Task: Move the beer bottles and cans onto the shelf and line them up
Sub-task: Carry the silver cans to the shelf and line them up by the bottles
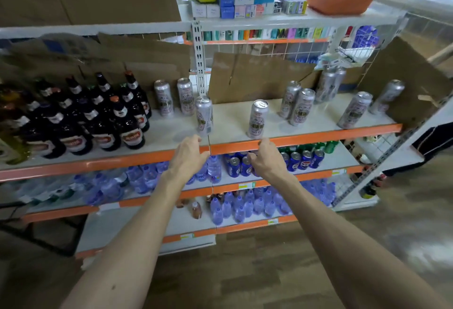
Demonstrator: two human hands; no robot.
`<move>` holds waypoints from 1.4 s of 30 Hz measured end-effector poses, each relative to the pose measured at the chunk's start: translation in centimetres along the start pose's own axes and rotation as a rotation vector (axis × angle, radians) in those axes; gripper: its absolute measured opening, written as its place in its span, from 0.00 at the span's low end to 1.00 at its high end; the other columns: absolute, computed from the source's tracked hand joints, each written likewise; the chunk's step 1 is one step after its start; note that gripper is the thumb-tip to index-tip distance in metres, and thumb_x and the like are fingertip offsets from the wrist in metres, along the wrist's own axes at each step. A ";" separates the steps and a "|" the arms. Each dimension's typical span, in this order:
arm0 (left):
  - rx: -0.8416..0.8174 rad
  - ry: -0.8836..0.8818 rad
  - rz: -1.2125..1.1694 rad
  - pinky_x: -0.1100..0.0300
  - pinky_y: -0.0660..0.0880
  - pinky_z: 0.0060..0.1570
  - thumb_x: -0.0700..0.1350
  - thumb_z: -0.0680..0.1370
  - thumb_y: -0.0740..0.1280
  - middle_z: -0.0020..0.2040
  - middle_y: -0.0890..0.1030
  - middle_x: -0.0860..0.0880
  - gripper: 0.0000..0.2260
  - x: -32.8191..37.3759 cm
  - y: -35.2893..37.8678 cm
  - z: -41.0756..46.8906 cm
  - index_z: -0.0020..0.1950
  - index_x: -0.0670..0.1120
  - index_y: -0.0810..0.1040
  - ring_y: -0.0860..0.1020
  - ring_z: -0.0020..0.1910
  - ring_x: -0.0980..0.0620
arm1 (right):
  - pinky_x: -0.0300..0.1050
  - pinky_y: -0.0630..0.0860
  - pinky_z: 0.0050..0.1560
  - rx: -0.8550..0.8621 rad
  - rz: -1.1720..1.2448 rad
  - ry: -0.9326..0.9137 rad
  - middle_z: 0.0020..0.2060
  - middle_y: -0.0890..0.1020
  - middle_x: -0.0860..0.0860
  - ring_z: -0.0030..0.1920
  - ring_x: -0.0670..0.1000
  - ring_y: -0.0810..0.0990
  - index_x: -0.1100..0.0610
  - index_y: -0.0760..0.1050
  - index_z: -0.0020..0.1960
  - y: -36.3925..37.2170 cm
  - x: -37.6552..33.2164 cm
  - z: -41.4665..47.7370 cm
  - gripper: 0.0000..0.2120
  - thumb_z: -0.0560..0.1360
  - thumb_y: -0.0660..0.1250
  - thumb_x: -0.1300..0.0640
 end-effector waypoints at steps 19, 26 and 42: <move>0.023 -0.161 -0.057 0.47 0.70 0.62 0.46 0.72 0.75 0.67 0.71 0.39 0.30 -2.2 3.4 20.4 0.70 0.40 0.66 0.72 0.66 0.39 | 0.55 0.71 0.60 0.096 0.094 0.082 0.60 0.72 0.62 0.61 0.61 0.72 0.65 0.64 0.64 -0.1 5.3 20.5 0.26 0.75 0.71 0.52; -0.018 -0.119 -0.086 0.48 0.71 0.62 0.40 0.71 0.75 0.66 0.72 0.40 0.31 -2.0 3.9 25.1 0.71 0.41 0.66 0.72 0.64 0.39 | 0.59 0.77 0.55 0.022 0.104 0.058 0.55 0.77 0.59 0.54 0.60 0.79 0.60 0.68 0.62 1.4 4.4 24.8 0.30 0.68 0.77 0.49; -0.006 -0.108 -0.152 0.54 0.75 0.49 0.45 0.66 0.79 0.53 0.81 0.47 0.24 -3.9 1.4 26.7 0.60 0.46 0.78 0.79 0.52 0.45 | 0.56 0.79 0.49 0.045 -0.013 0.064 0.51 0.81 0.56 0.49 0.58 0.81 0.56 0.72 0.56 1.6 1.0 24.9 0.23 0.69 0.75 0.45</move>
Point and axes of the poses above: each hand's wrist, its own z-axis towards the middle knuckle, its own y-axis out of the palm, x = y × z, the point moved 10 cm from there along z, towards the middle knuckle
